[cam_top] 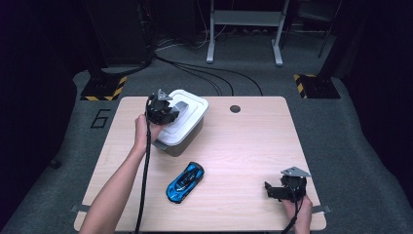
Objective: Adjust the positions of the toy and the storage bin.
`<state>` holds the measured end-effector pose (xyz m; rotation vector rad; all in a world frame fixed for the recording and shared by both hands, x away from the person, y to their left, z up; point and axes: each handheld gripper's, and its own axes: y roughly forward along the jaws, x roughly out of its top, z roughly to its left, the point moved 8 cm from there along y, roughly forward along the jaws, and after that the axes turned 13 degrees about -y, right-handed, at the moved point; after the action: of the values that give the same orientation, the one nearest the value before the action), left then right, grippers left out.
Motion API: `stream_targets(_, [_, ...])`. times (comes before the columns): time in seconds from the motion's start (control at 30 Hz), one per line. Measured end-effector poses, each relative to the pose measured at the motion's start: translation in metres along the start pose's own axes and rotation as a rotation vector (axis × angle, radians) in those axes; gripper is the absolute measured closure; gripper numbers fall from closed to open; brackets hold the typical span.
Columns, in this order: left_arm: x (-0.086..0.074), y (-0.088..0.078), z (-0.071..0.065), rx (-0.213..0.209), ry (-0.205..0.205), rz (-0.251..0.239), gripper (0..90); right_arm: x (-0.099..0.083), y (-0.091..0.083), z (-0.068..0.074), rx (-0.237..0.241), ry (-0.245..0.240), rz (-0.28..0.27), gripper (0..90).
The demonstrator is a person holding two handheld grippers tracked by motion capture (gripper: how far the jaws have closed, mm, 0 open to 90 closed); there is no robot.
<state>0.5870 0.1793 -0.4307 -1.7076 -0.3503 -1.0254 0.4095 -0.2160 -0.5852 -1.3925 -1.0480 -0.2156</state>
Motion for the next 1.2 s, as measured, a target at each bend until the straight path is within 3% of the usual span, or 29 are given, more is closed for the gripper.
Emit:
stream_targets(0.23, [0.005,0.007,-0.011,-0.038,0.006,-0.007,67.1,0.000,0.000,0.000,0.000,0.000,0.000,1.6])
stream_targets(0.6, [0.009,0.015,-0.020,-0.107,-0.024,-0.021,67.1,0.000,0.000,0.000,0.001,0.001,0.000,1.7])
stream_targets(1.1, [0.009,0.016,-0.031,-0.140,-0.014,-0.014,67.1,0.000,0.000,0.000,0.001,0.001,-0.001,1.7])
stream_targets(1.2, [0.009,0.016,-0.031,-0.129,0.004,-0.011,66.9,0.000,0.000,0.000,0.000,0.001,-0.001,1.8])
